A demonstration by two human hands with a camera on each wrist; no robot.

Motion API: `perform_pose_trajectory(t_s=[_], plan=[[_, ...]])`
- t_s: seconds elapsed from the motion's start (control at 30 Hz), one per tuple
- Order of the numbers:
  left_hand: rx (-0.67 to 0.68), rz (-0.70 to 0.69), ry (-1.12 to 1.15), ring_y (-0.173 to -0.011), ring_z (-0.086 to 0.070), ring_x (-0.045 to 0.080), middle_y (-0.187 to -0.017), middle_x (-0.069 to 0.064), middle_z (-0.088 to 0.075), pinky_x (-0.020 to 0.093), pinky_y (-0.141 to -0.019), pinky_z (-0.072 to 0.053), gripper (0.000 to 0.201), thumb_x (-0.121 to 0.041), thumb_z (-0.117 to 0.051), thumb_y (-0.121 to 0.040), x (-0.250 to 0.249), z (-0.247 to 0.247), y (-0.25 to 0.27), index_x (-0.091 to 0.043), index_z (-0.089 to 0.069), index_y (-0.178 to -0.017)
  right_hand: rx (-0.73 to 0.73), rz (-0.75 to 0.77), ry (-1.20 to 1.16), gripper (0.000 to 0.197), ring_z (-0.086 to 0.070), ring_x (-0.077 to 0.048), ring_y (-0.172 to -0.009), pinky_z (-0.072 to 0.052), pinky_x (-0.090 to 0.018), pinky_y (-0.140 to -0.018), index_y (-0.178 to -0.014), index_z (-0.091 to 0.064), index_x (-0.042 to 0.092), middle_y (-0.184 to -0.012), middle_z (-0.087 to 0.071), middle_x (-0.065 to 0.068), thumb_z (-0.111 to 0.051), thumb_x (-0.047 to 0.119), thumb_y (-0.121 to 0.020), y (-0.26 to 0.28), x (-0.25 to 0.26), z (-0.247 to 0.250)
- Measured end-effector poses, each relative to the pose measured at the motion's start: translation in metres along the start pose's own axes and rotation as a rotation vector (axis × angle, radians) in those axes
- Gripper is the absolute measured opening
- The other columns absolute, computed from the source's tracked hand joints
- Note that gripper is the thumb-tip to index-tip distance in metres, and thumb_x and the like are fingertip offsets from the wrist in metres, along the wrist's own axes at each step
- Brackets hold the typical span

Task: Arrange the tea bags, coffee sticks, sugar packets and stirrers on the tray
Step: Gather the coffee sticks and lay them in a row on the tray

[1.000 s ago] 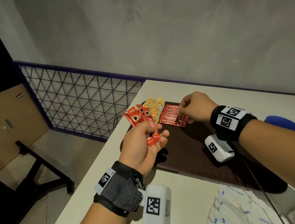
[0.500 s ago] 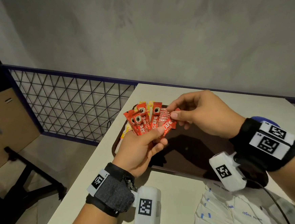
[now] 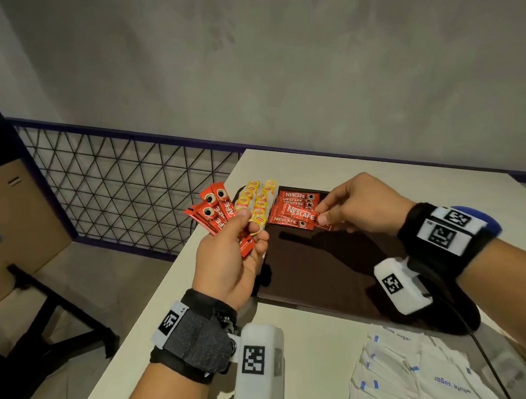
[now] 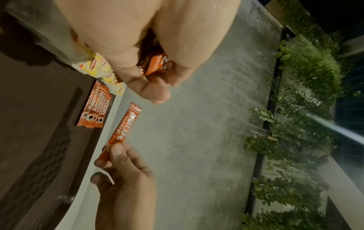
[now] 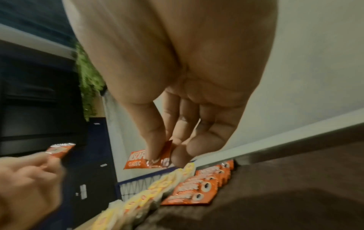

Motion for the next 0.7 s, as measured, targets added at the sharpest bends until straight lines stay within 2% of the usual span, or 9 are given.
perform_pose_trajectory(t_s=[0.1,0.27,0.37,0.47,0.6,0.7], plan=[[0.020,0.023,-0.017,-0.058,-0.060,0.017,-0.073,0.008,-0.059,0.022,-0.049,-0.049,0.011,-0.013,-0.063,-0.099,0.004,-0.001,0.000,-0.003,-0.067,-0.098,-0.037,-0.040,0.058,0.008,-0.074,-0.018,-0.073,-0.064,-0.031,-0.069,-0.089,-0.081,0.014,-0.080,-0.079,-0.004,-0.086,0.013,-0.083,-0.029,-0.012,-0.006],[0.032,0.027,-0.032,-0.059,-0.060,0.018,-0.073,0.008,-0.058,0.022,-0.050,-0.050,0.013,-0.014,-0.065,-0.098,0.005,-0.003,0.001,-0.002,-0.066,-0.101,0.048,-0.046,0.141,0.012,-0.075,-0.017,-0.072,-0.064,-0.029,-0.067,-0.091,-0.080,0.009,-0.085,-0.078,-0.007,-0.087,0.011,-0.082,-0.058,-0.016,-0.029],[0.034,0.025,-0.042,-0.058,-0.060,0.018,-0.073,0.008,-0.058,0.022,-0.049,-0.049,0.011,-0.014,-0.065,-0.099,0.004,-0.003,0.002,-0.003,-0.066,-0.099,0.088,-0.050,0.165,0.011,-0.075,-0.015,-0.068,-0.063,-0.027,-0.064,-0.089,-0.080,0.010,-0.080,-0.078,-0.005,-0.088,0.011,-0.080,-0.066,-0.017,-0.040],[0.045,0.022,-0.066,-0.059,-0.060,0.018,-0.074,0.008,-0.058,0.021,-0.048,-0.049,0.013,-0.015,-0.065,-0.099,0.004,-0.004,0.002,-0.003,-0.065,-0.102,0.095,-0.057,0.173,0.012,-0.077,-0.018,-0.072,-0.064,-0.028,-0.065,-0.089,-0.081,0.009,-0.080,-0.078,-0.006,-0.089,0.010,-0.079,-0.070,-0.017,-0.044],[0.057,0.010,-0.080,-0.059,-0.061,0.017,-0.073,0.008,-0.058,0.021,-0.048,-0.049,0.013,-0.016,-0.066,-0.099,0.005,-0.005,0.003,-0.003,-0.065,-0.102,0.086,-0.072,0.209,0.013,-0.075,-0.015,-0.070,-0.060,-0.022,-0.058,-0.088,-0.080,0.010,-0.080,-0.077,-0.004,-0.089,0.012,-0.079,-0.071,-0.018,-0.045],[0.055,0.012,-0.075,-0.058,-0.061,0.017,-0.072,0.008,-0.059,0.021,-0.047,-0.049,0.012,-0.015,-0.066,-0.098,0.004,-0.005,0.003,-0.003,-0.065,-0.101,0.068,-0.061,0.252,0.013,-0.076,-0.017,-0.071,-0.062,-0.024,-0.061,-0.085,-0.079,0.012,-0.076,-0.077,-0.002,-0.090,0.014,-0.078,-0.072,-0.017,-0.044]])
Point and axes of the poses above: each hand's wrist, its own y-axis away from the middle knuckle, its own z-axis out of the back of the hand, x = y × z, the point moved 4 cm from there along -y, towards the middle knuckle
